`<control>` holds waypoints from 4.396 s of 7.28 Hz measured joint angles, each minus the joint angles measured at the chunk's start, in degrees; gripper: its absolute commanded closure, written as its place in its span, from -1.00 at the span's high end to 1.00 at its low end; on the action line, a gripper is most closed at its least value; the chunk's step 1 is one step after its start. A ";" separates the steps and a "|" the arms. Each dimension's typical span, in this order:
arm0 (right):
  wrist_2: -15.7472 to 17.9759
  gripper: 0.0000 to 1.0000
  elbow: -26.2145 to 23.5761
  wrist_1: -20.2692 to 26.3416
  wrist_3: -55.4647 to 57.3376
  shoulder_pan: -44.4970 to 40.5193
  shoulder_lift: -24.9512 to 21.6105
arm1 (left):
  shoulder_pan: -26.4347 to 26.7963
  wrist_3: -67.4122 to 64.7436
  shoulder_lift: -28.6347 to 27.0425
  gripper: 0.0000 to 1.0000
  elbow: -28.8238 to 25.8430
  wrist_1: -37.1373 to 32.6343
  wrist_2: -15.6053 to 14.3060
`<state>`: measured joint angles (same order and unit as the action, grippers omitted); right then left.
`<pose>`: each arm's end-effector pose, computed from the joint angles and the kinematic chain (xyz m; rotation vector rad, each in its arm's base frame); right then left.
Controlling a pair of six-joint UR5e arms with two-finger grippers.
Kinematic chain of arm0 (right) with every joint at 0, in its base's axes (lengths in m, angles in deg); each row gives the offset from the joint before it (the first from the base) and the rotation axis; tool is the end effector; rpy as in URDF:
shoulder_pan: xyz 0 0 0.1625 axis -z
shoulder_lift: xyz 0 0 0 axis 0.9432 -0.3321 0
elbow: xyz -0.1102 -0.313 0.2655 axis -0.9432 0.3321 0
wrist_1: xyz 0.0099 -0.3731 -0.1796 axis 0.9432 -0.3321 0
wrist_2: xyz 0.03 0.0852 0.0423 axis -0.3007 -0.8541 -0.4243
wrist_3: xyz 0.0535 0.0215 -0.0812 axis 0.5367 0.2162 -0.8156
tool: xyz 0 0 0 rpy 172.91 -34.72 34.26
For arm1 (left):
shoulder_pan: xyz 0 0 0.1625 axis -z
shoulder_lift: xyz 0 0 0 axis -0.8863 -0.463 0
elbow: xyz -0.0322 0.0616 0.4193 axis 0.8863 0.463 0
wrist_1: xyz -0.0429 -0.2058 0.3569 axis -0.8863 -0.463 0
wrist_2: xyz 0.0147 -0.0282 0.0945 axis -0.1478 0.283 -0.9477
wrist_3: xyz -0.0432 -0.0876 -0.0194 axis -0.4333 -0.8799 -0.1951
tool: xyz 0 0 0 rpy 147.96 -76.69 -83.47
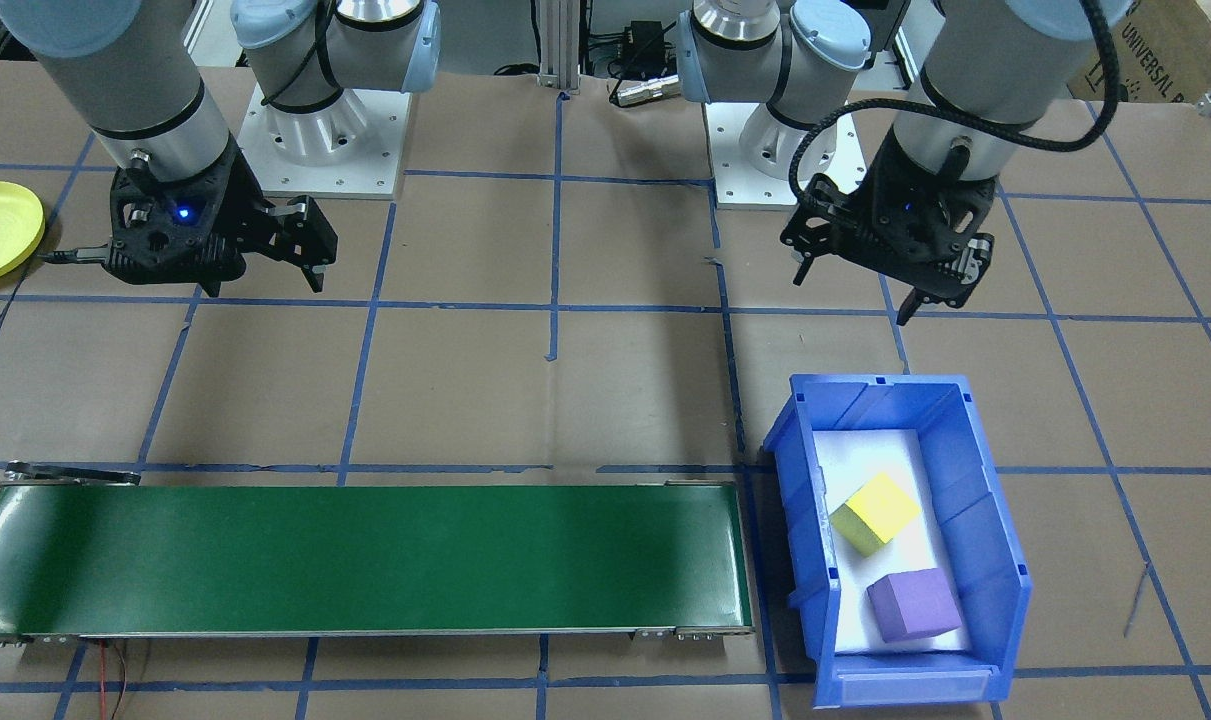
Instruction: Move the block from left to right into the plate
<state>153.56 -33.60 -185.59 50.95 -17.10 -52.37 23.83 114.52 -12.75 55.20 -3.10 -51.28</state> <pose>0.1151 -0.4837 0.4287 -0.1095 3.1265 0.0189 -0.1011 -0.5246 0.4712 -0.7707 -3.0296 0.0176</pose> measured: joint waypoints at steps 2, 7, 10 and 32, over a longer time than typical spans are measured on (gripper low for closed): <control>0.07 1.00 0.37 -0.07 0.23 -0.31 0.13 | -4.12 16.09 -4.07 1.00 0.58 6.59 -0.93; -0.12 1.00 0.42 0.00 0.17 -0.44 0.30 | -5.96 32.77 -15.93 1.00 5.83 22.56 -3.76; -0.11 1.00 0.50 0.04 0.16 -0.45 0.33 | -6.00 33.05 -20.07 1.00 7.43 27.73 -3.83; 0.15 1.00 -0.50 0.27 -0.94 -0.45 0.64 | 9.20 -25.80 -24.04 -0.31 -3.92 25.43 4.99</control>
<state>153.71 -34.10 -185.31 50.02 -17.55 -51.73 33.03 88.72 -36.78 51.28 22.33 -46.29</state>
